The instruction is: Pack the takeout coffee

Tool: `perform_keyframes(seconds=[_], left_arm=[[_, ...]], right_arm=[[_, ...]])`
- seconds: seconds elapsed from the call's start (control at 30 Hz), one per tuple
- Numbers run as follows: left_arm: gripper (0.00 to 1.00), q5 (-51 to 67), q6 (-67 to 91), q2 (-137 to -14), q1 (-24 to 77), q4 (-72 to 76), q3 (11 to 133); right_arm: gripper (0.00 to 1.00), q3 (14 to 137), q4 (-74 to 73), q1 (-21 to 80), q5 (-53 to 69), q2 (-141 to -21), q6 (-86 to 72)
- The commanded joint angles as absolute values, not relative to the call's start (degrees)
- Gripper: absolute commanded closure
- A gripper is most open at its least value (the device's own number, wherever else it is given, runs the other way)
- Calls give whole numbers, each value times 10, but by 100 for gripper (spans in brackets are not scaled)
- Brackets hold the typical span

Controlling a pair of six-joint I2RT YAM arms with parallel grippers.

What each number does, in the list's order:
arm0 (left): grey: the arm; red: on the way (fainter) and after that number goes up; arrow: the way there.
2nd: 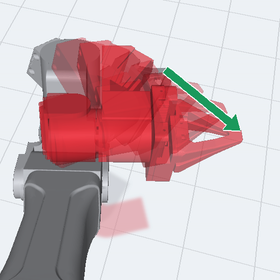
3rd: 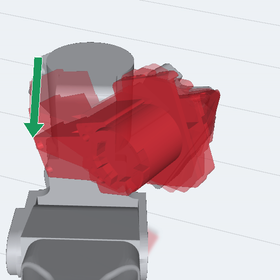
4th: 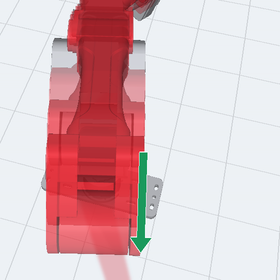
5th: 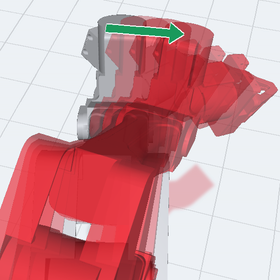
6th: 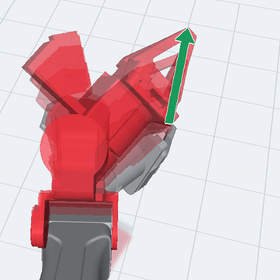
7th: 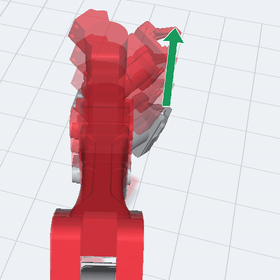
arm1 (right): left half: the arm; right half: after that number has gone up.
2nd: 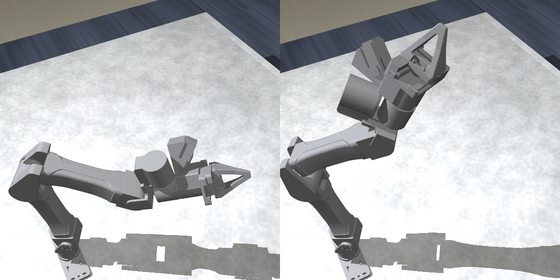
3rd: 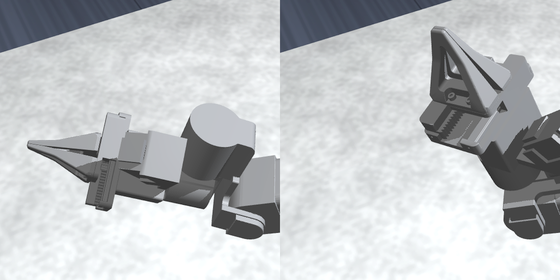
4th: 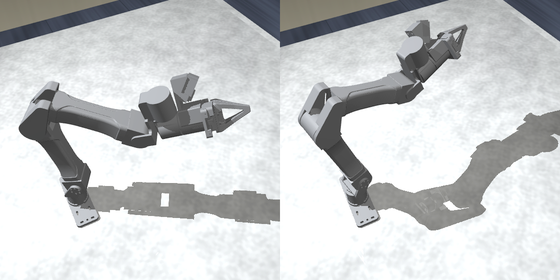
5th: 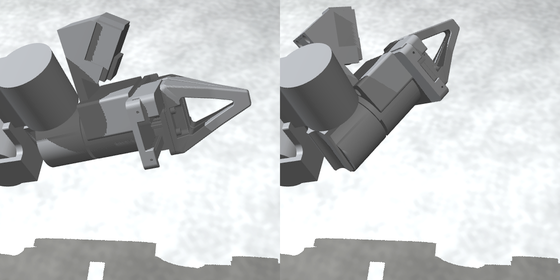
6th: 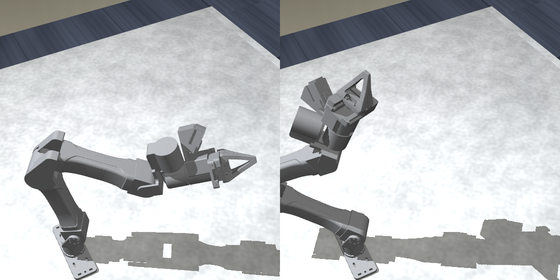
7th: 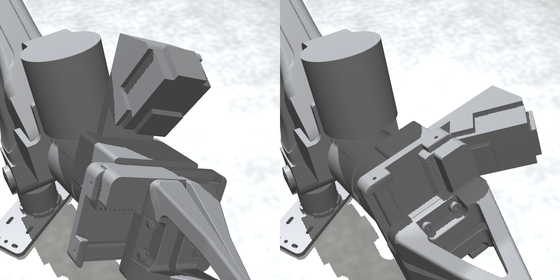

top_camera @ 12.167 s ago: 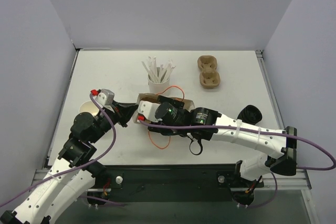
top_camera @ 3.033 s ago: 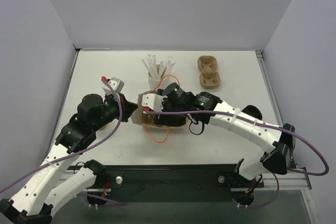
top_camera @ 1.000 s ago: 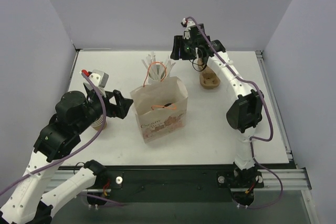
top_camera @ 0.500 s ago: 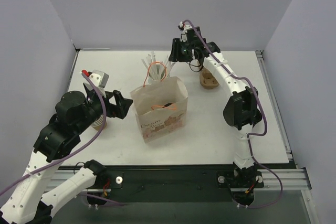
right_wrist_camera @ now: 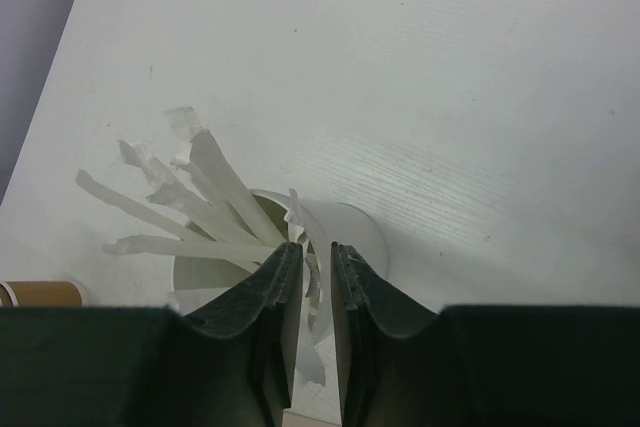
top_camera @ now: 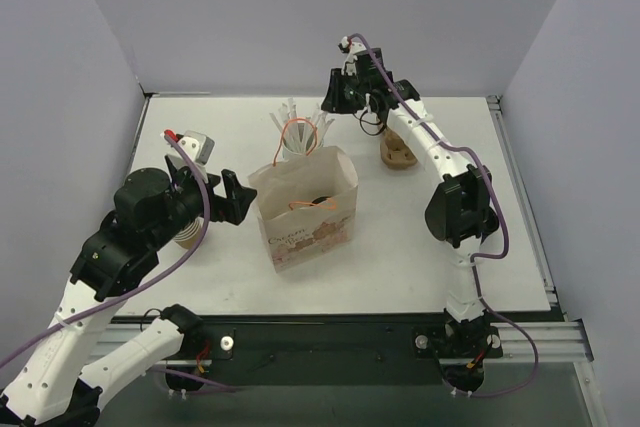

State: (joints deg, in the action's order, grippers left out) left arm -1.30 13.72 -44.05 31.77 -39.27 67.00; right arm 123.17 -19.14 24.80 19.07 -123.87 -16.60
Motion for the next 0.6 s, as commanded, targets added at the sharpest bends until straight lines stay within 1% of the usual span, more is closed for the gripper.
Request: perform_keyframes(seconds=[0.0, 0.1, 0.2, 0.33, 0.47, 0.57], left_arm=[[4, -8, 129, -436, 316, -377, 679], [4, -9, 127, -435, 316, -378, 679], [4, -11, 128, -434, 316, -377, 679], [3, -18, 138, -437, 316, -374, 681], [3, -30, 168, -440, 316, -367, 686], [3, -17, 177, -440, 316, -363, 682]], right_arm=[[84, 1236, -166, 246, 211, -1237, -160], [93, 1243, -166, 246, 221, -1235, -155], [96, 1246, -161, 244, 241, -1235, -156], [99, 1245, -161, 240, 236, -1221, -172], [97, 1245, -162, 239, 229, -1190, -161], [94, 1244, -161, 238, 218, -1166, -152]])
